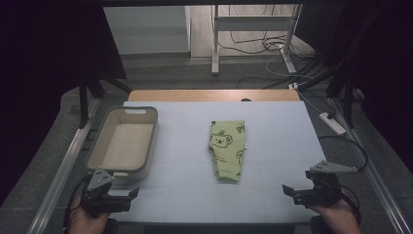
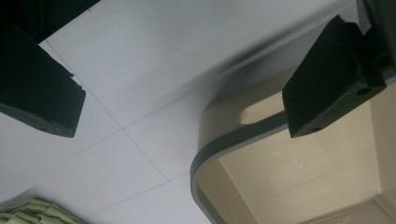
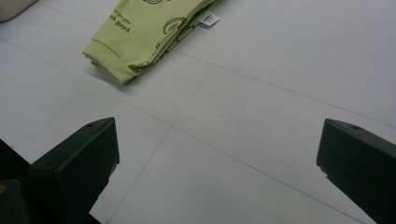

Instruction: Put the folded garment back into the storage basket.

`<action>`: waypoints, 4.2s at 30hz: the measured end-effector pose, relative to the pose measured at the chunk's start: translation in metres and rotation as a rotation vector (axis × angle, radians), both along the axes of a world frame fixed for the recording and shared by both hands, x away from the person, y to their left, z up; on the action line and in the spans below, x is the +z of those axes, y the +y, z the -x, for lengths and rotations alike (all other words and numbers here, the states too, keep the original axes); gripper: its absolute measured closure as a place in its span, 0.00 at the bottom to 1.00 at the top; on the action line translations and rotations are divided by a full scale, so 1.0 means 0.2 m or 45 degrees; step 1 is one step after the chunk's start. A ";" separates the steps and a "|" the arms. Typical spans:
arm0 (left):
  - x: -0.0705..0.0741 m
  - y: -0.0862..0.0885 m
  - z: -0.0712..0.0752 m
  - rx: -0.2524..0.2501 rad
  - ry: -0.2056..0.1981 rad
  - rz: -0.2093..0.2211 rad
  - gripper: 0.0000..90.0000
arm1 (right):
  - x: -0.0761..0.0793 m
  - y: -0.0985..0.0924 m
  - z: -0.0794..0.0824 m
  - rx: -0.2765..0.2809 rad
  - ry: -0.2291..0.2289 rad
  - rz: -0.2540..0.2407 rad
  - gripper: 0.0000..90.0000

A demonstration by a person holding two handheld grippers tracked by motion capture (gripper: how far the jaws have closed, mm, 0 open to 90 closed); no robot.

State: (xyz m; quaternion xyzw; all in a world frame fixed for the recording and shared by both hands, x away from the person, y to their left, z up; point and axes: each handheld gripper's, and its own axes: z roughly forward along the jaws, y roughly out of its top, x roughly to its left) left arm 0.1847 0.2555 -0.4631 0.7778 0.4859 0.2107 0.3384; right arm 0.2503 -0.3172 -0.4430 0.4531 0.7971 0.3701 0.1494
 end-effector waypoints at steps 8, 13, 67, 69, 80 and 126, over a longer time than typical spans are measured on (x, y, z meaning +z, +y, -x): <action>0.00 0.01 0.00 -0.010 0.011 0.017 0.00 | 0.00 0.01 0.00 0.038 0.002 -0.002 0.00; 0.00 0.01 0.00 -0.012 0.015 0.023 0.00 | 0.00 0.01 0.00 0.043 0.006 -0.004 0.00; 0.03 -0.05 -0.12 -0.133 0.037 0.053 0.00 | 0.03 0.06 -0.03 0.183 -0.041 -0.044 0.00; 0.03 -0.06 -0.12 -0.141 0.036 0.046 0.00 | 0.03 0.07 -0.03 0.197 -0.051 -0.052 0.00; 0.03 -0.09 -0.16 -0.165 0.028 0.028 0.00 | 0.03 0.11 -0.05 0.254 -0.056 -0.038 0.00; 0.08 -0.28 -0.39 -0.257 0.037 0.021 0.00 | 0.04 0.29 -0.15 0.375 0.014 -0.104 0.00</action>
